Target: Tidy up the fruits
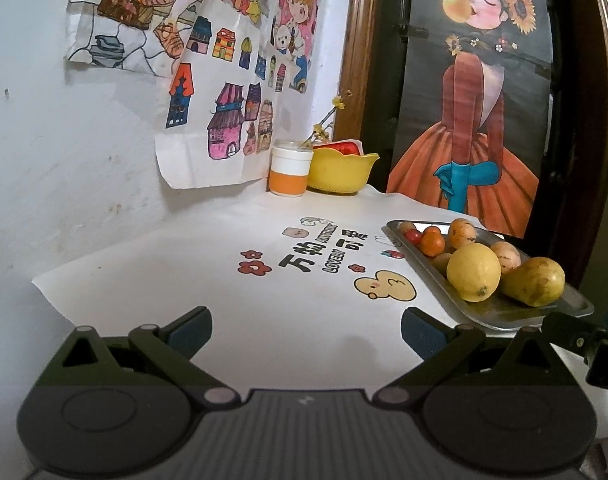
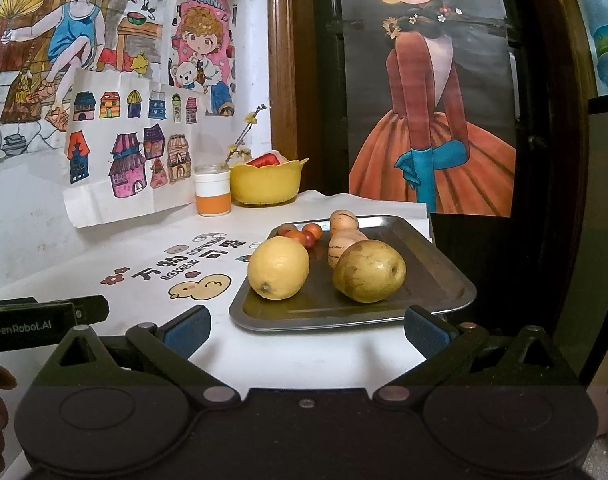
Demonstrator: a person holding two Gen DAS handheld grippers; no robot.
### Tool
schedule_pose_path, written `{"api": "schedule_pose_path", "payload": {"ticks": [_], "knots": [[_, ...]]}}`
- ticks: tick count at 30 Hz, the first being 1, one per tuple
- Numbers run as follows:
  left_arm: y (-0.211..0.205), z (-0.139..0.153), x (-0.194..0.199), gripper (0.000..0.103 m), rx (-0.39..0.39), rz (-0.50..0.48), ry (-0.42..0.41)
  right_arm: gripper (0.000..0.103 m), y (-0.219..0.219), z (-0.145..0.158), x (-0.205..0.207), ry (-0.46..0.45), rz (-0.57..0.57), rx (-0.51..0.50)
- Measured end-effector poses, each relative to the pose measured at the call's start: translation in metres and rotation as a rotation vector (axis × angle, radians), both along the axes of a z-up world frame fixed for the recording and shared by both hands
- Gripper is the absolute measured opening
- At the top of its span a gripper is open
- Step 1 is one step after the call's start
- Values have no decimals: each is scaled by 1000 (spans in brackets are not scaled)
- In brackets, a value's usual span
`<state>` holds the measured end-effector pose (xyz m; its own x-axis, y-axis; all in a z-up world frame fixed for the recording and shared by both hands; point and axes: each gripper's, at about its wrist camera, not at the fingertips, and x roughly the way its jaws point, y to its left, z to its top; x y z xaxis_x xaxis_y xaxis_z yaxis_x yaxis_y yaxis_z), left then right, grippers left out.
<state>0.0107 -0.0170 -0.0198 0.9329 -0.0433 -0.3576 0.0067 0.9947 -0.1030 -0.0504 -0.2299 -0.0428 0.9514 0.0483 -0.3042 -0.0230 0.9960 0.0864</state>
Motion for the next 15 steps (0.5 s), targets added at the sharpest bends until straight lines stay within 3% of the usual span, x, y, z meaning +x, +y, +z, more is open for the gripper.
{"api": "schedule_pose_path", "payload": {"ticks": [15], "knots": [[3, 0, -1, 103, -5, 7, 4, 102, 0, 0, 0, 0, 3, -2]]}}
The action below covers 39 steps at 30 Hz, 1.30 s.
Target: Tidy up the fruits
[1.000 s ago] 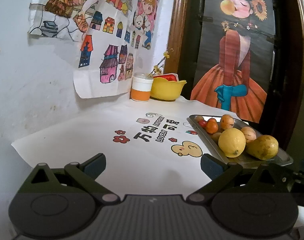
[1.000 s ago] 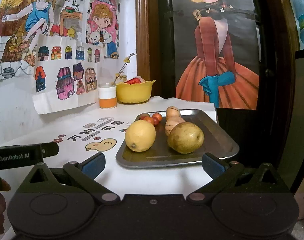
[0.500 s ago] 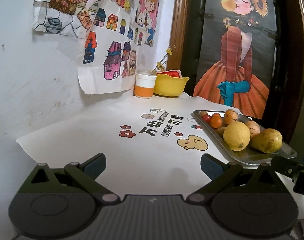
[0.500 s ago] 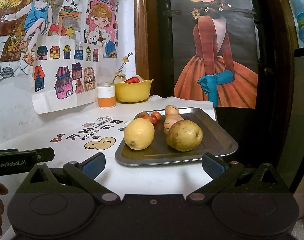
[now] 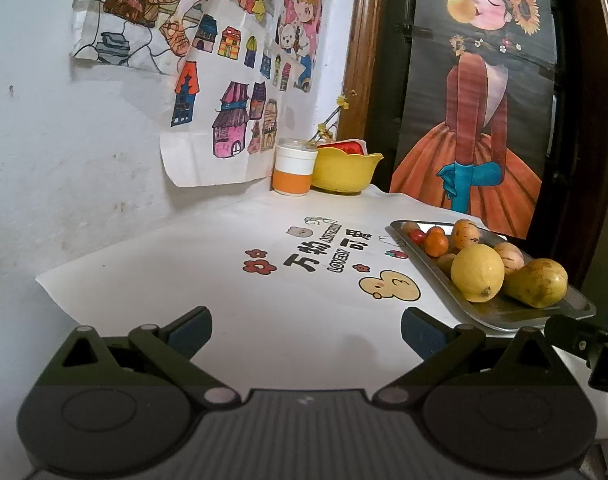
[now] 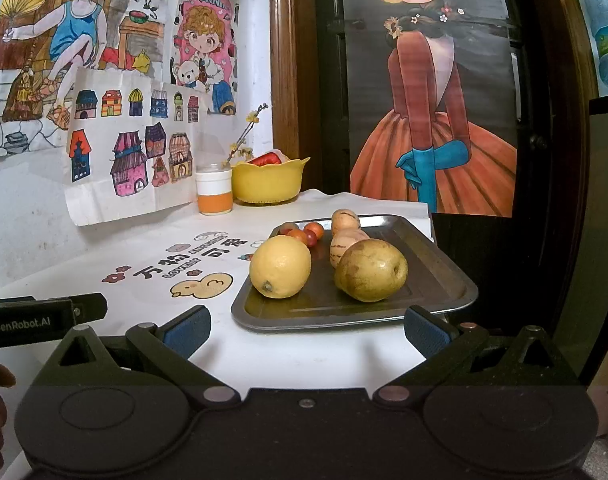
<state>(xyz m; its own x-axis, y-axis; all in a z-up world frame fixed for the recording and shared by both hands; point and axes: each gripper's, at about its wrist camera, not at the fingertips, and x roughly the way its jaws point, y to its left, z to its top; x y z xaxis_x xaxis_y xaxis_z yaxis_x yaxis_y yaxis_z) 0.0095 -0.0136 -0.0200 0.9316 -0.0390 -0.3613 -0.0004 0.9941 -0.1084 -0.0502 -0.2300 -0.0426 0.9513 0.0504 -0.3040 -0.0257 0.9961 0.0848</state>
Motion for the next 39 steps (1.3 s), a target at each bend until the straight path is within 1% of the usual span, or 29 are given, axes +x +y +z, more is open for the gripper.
{"api": "schedule_pose_path", "payload": {"ticks": [26, 30, 39], "knots": [[-4, 3, -1, 103, 13, -11, 0, 102, 1, 0, 0, 1, 1, -1], [-4, 3, -2, 103, -2, -25, -5, 102, 1, 0, -1, 0, 0, -1], [-4, 3, -3, 103, -1, -23, -4, 102, 4, 0, -1, -2, 8, -10]]}}
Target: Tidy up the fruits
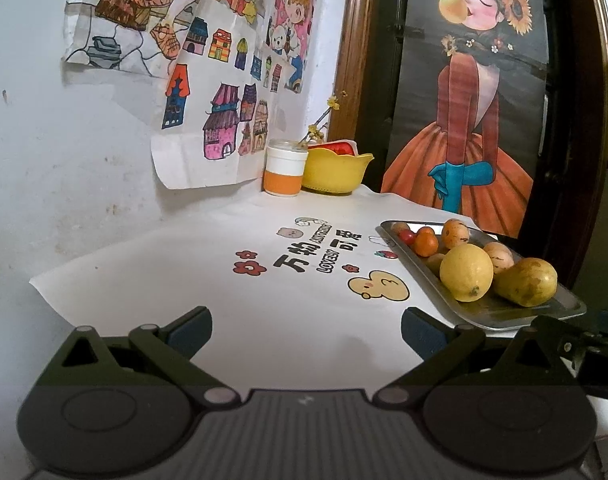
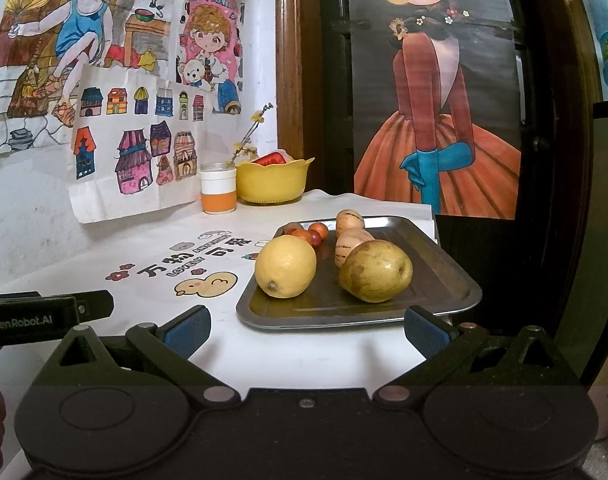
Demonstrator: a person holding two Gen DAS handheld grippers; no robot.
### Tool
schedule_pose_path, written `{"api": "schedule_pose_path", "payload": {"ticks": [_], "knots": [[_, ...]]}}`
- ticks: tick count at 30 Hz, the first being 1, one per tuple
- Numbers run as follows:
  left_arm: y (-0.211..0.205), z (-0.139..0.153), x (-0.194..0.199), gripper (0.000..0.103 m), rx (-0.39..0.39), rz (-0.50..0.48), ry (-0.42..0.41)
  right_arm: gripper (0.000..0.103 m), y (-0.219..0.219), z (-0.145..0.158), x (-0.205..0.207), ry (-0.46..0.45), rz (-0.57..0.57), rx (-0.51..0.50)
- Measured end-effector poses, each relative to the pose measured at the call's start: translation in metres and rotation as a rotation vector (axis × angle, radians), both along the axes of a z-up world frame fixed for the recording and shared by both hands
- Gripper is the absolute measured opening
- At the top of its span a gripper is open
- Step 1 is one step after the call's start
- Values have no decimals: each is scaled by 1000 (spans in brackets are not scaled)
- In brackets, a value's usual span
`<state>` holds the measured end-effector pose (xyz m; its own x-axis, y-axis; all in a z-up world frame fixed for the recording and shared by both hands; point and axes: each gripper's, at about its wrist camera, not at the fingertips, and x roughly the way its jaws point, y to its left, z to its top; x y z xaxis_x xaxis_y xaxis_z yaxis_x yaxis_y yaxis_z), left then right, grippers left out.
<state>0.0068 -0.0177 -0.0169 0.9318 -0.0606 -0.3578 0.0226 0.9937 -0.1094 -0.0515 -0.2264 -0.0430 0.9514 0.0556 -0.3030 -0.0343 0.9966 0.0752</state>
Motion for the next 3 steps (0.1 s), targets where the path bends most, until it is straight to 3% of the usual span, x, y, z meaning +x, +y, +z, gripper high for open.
{"api": "schedule_pose_path", "payload": {"ticks": [3], "knots": [[0, 0, 1, 103, -2, -1, 2, 102, 0, 0, 0, 1, -1, 0]]}}
